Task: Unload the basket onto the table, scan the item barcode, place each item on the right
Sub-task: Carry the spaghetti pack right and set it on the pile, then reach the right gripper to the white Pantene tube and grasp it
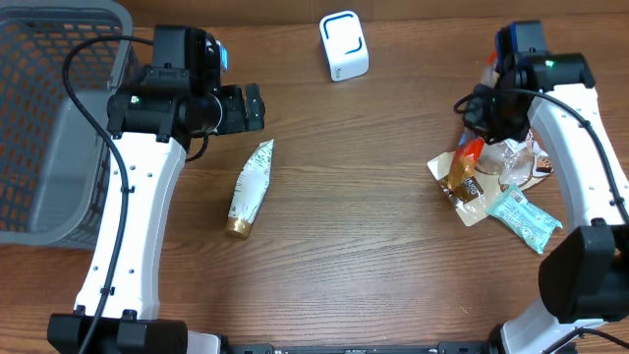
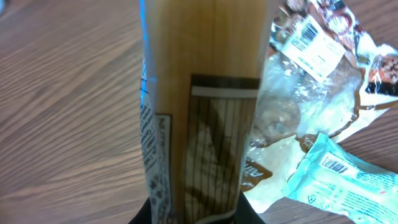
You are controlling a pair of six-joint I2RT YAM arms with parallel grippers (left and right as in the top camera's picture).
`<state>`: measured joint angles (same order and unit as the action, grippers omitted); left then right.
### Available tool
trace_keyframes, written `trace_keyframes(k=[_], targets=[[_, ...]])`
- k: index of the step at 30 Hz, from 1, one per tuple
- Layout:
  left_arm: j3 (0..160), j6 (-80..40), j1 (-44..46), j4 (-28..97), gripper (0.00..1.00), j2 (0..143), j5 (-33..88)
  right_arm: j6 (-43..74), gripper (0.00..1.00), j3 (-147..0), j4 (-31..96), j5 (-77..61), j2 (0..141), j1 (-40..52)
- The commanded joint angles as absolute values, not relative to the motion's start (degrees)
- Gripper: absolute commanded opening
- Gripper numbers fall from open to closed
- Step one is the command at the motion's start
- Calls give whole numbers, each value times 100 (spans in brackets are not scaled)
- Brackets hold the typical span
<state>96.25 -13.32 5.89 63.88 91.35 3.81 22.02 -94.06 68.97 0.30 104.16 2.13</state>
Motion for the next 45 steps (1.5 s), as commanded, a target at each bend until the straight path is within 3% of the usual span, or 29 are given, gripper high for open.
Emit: trace_keyframes(k=[1, 16, 17, 18, 19, 22, 27, 31, 36, 45], targets=[[9727, -1243, 602, 6388, 100, 9063, 364, 2276, 4, -9275, 6648, 97, 10263, 23], [9727, -1243, 602, 6388, 100, 9063, 364, 2864, 4, -8600, 6622, 690, 10267, -464], [9727, -1243, 602, 6388, 100, 9063, 364, 2877, 18, -8547, 6628, 738, 10267, -464], [9727, -1243, 602, 6388, 100, 9063, 364, 2873, 42, -8475, 6652, 834, 10267, -464], [9727, -1243, 602, 6388, 100, 9063, 364, 2875, 53, -8460, 6681, 888, 10267, -464], [9727, -1243, 602, 6386, 100, 9063, 364, 2871, 69, -8510, 6748, 893, 10265, -464], [9727, -1243, 602, 6388, 100, 9063, 364, 2847, 72, -9216, 7376, 770, 10265, -440], [9727, -1243, 602, 6388, 100, 9063, 364, 2283, 73, -9935, 7518, -587, 10245, -281], [9727, -1243, 602, 6386, 100, 9063, 364, 1944, 76, -9950, 6692, -2250, 10267, 346], [9727, -1243, 602, 6388, 100, 9063, 364, 3173, 83, -9395, 4681, -2088, 10685, 2362]])
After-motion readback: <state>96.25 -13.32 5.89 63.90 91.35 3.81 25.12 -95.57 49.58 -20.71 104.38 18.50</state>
